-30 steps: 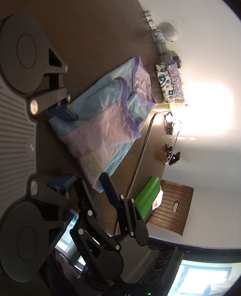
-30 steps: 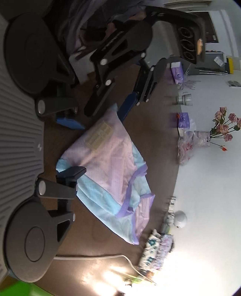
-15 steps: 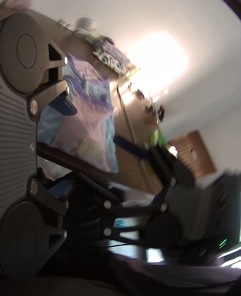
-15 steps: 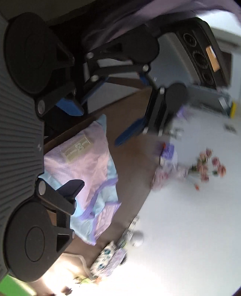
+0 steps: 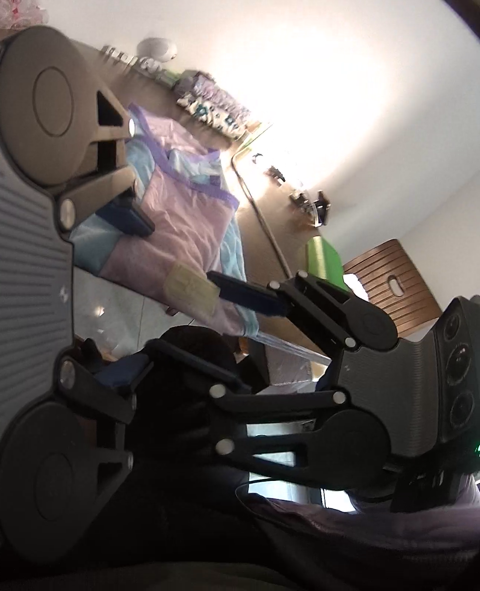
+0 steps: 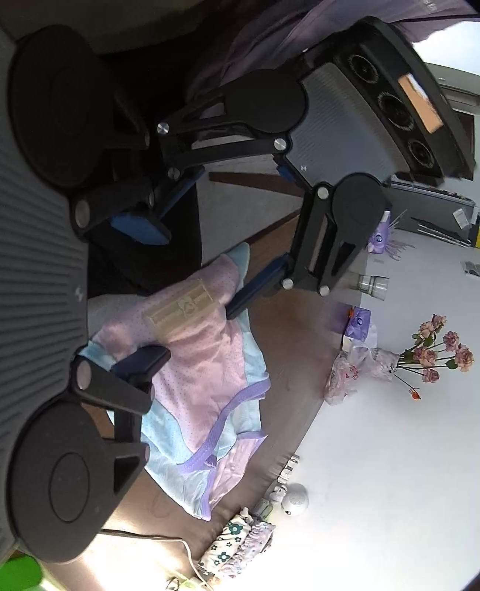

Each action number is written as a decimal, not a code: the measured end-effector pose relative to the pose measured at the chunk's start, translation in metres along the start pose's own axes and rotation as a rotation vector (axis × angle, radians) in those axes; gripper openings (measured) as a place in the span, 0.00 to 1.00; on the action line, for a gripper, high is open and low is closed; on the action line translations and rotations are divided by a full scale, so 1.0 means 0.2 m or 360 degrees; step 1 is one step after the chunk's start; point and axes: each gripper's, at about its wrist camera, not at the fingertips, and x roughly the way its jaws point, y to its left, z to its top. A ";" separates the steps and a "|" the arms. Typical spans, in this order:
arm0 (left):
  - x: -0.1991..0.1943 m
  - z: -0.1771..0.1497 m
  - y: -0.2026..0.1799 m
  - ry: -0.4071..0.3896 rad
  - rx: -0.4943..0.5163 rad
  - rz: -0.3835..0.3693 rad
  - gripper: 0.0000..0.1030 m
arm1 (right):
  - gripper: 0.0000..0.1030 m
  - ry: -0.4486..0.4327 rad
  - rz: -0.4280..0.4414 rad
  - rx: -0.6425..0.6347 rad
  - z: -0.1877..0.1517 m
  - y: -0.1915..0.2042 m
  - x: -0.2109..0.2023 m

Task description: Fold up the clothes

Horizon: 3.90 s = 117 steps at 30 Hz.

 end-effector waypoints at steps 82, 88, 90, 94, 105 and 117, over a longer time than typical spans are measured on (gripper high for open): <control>0.07 -0.27 0.70 -0.0055 -0.2103 -0.0070 0.05 | 0.05 -0.0049 -0.0321 0.1216 0.00 -0.54 0.09; 0.03 -0.24 0.69 -0.0144 -0.1976 0.0005 0.18 | 0.24 -0.0024 -0.0435 0.1125 0.01 -0.49 0.07; 0.03 -0.25 0.71 -0.0127 -0.1979 0.0025 0.25 | 0.39 -0.0098 -0.0480 0.1103 0.03 -0.48 0.01; -0.01 -0.27 0.74 -0.0153 -0.2004 0.0125 0.42 | 0.39 -0.0195 -0.0468 0.1036 0.08 -0.46 -0.01; -0.11 -0.20 0.75 -0.0420 -0.1910 0.0244 0.32 | 0.39 -0.0142 -0.0434 0.1008 0.11 -0.43 0.12; 0.18 -0.14 0.88 -0.0097 -0.1811 0.0231 0.36 | 0.57 -0.0111 -0.0497 0.1013 0.05 -0.45 0.12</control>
